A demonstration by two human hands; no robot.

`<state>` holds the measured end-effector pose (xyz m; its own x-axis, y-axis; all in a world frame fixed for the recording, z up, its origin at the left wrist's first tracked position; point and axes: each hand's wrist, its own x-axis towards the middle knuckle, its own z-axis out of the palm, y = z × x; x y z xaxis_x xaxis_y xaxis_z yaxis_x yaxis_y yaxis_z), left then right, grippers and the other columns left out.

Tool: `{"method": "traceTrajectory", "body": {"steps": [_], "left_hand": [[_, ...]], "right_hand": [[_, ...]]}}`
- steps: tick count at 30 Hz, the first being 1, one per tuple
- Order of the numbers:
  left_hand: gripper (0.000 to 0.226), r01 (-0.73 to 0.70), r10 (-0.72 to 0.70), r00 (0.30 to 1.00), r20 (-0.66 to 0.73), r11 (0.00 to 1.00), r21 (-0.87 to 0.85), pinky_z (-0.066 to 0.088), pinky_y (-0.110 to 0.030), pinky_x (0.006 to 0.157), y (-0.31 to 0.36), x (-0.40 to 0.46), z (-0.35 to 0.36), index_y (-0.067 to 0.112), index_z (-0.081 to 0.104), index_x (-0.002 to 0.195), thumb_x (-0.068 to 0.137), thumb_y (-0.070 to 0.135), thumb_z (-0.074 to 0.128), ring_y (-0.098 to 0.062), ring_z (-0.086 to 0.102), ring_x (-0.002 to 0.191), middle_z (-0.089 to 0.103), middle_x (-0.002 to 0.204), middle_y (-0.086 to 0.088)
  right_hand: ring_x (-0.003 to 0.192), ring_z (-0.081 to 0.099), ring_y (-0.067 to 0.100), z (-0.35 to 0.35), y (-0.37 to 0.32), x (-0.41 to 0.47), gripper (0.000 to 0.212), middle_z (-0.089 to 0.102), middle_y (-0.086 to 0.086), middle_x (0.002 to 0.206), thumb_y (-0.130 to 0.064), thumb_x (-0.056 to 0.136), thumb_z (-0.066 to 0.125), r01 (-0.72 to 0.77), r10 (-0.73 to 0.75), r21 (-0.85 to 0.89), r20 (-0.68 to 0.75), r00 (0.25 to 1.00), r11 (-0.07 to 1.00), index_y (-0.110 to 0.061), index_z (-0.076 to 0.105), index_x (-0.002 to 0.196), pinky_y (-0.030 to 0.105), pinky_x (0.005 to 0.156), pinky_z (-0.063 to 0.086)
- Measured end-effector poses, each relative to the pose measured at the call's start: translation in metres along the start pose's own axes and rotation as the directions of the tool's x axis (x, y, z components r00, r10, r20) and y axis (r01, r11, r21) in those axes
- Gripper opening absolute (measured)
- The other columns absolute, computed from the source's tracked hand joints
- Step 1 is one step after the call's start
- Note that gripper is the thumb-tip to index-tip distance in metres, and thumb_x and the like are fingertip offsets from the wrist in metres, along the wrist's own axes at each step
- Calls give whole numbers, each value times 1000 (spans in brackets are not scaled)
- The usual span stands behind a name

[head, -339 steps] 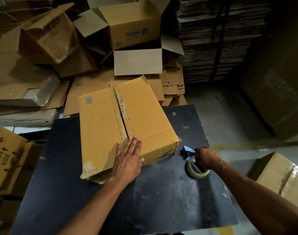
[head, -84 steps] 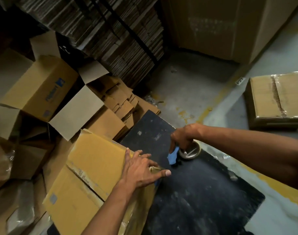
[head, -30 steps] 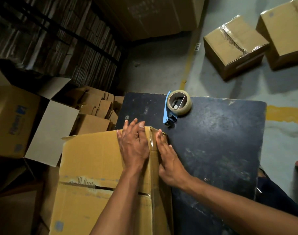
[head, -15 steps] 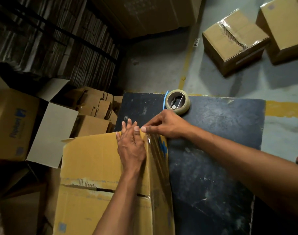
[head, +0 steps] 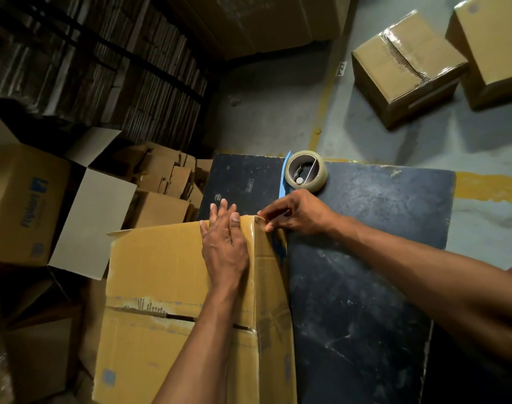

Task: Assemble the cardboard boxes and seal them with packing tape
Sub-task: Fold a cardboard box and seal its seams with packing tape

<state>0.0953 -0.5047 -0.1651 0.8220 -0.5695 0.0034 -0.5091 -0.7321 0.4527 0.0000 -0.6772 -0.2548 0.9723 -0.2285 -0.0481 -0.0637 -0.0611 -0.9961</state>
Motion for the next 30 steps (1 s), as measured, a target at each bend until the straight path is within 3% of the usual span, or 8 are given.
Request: {"method": "traceTrajectory", "body": {"steps": [5, 8, 12, 14, 16, 19, 24, 30], "left_hand": [[40, 1, -1, 1000, 0, 1000, 5, 5, -35, 130, -1, 1, 1, 21, 57, 146, 111, 34, 42, -4, 24, 153, 43, 160, 6], [46, -18, 18, 1000, 10, 1000, 5, 6, -35, 130, -5, 2, 1, 20, 56, 147, 109, 40, 40, -3, 24, 153, 44, 160, 6], [37, -7, -1, 998, -64, 993, -121, 20, -42, 129, -2, -4, -4, 16, 58, 145, 109, 25, 50, -8, 34, 150, 50, 156, 1], [36, -34, 4, 986, -169, 984, -176, 33, -46, 124, 1, -12, -8, 13, 61, 143, 109, 21, 52, -10, 39, 148, 55, 152, 0], [36, -75, 32, 971, -235, 982, -175, 38, -46, 121, 2, -24, -12, 11, 63, 140, 108, 22, 53, -13, 43, 147, 58, 148, -2], [34, -47, 5, 968, -250, 985, -163, 43, -35, 117, -2, -52, -23, 12, 65, 138, 107, 22, 55, -15, 52, 140, 63, 143, -3], [30, -8, -17, 959, -282, 996, -86, 46, -19, 108, -28, -120, -54, 15, 68, 133, 104, 16, 60, -11, 62, 127, 67, 133, 4], [28, 107, -140, 951, -277, 985, -132, 44, -6, 98, -61, -209, -89, 13, 70, 130, 103, 14, 62, 14, 57, 118, 69, 128, 6]], "right_hand": [[127, 60, 4, 5, -12, -2, 97, 66, -10, 136, -66, 69, 82, 23, -17, -73, 85, 996, 997, -39, 43, 154, 30, 103, 53], [126, 61, 14, 22, -12, 7, 95, 64, -2, 141, -71, 72, 73, 111, -93, -214, 91, 991, 971, -36, 42, 154, 36, 102, 55], [111, 65, 15, 12, -3, 6, 106, 68, 5, 133, -61, 65, 86, 134, -94, -327, 134, 986, 935, -28, 42, 156, 19, 88, 47], [137, 51, 20, 12, 0, -10, 131, 49, 5, 156, -65, 61, 88, 205, -149, -382, 170, 974, 901, -28, 18, 165, 30, 105, 44], [156, 23, 20, 25, -6, -30, 142, 16, 3, 172, -72, 60, 85, 261, -244, -373, 92, 965, 891, -23, 4, 166, 46, 122, 32], [159, 9, 30, 52, -28, -42, 129, -2, 12, 173, -83, 68, 70, 373, -416, -474, 15, 909, 798, -22, 12, 165, 57, 122, 26], [156, 16, 38, 69, -20, -32, 86, 22, 17, 168, -81, 83, 56, 437, -516, -660, 86, 852, 612, -32, 41, 151, 65, 114, 31], [157, 14, 37, 44, -29, -24, 85, 18, 12, 170, -84, 85, 46, 447, -439, -773, 245, 864, 449, -39, 38, 156, 65, 117, 25]]}}
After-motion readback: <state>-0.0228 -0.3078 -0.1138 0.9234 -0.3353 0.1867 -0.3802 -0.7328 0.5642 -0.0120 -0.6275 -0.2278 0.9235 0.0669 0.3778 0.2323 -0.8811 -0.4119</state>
